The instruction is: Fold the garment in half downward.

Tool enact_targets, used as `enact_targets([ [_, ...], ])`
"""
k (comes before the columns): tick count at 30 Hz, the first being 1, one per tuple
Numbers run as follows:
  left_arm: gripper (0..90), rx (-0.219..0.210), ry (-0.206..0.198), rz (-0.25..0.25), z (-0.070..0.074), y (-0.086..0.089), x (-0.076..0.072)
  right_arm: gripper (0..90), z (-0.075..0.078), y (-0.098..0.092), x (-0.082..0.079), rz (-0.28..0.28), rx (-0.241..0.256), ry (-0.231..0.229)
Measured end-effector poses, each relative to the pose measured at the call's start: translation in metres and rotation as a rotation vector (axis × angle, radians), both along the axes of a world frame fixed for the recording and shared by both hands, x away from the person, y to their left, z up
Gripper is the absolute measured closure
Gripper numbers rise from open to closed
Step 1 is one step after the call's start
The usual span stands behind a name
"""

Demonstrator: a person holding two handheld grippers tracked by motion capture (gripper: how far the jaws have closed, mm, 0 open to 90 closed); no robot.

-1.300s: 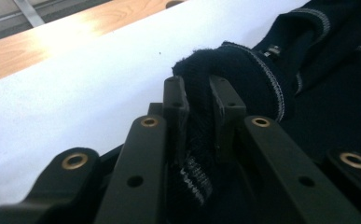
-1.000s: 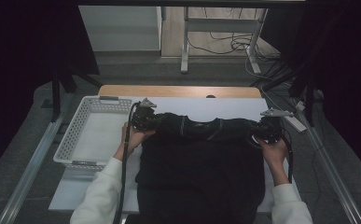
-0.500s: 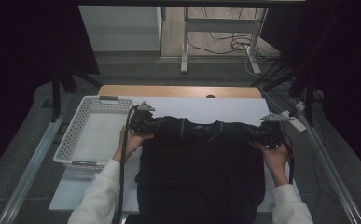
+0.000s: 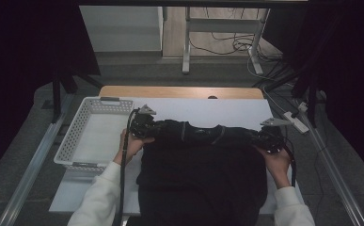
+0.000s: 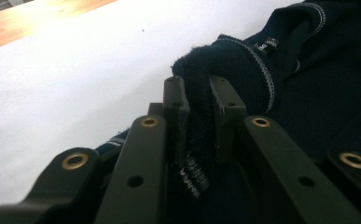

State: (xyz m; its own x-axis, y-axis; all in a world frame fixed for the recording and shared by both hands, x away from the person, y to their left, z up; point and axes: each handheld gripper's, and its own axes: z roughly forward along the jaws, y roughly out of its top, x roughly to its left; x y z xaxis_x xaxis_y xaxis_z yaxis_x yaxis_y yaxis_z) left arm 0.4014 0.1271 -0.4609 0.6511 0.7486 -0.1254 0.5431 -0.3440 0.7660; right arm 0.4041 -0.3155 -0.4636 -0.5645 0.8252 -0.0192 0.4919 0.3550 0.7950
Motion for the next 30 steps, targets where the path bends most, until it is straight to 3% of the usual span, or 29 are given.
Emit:
enact_targets([
  [3,77.4,-0.028,0.011,-0.006,-0.001,0.002,-0.008,74.8,0.002,0.001,-0.006,0.004,0.014,-0.001],
  [12,77.3,-0.011,0.005,-0.014,-0.001,-0.001,-0.021,74.7,0.006,0.006,-0.023,0.025,0.008,-0.01],
  [19,77.3,-0.004,0.002,-0.017,-0.003,0.004,-0.039,74.6,0.001,0.001,-0.04,0.021,0.021,0.009],
  [30,77.3,-0.001,0.01,-0.024,-0.007,0.006,-0.05,74.5,-0.001,-0.004,-0.058,0.026,0.02,0.009],
])
